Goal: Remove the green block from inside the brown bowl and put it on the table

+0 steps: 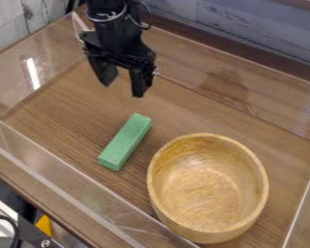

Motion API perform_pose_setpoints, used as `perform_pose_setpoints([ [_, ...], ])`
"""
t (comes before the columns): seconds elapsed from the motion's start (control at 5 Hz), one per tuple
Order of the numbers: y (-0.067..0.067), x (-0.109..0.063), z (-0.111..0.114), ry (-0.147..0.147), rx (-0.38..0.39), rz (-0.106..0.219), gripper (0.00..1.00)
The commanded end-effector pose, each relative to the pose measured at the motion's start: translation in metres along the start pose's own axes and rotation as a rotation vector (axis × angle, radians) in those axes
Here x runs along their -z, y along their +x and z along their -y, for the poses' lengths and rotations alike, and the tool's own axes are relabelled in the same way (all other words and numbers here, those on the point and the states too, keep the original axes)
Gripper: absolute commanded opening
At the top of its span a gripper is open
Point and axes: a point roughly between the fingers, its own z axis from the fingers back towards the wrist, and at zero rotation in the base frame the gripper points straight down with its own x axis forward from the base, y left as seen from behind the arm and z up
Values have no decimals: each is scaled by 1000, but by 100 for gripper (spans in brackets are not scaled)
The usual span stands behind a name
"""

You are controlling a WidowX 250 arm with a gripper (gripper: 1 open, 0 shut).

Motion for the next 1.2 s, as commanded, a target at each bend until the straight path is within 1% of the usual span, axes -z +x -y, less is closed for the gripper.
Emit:
perform_pose_setpoints([
  [0.0,11,-7,-8,14,10,50,100],
  [1.0,19,2,-30,23,3,77,100],
])
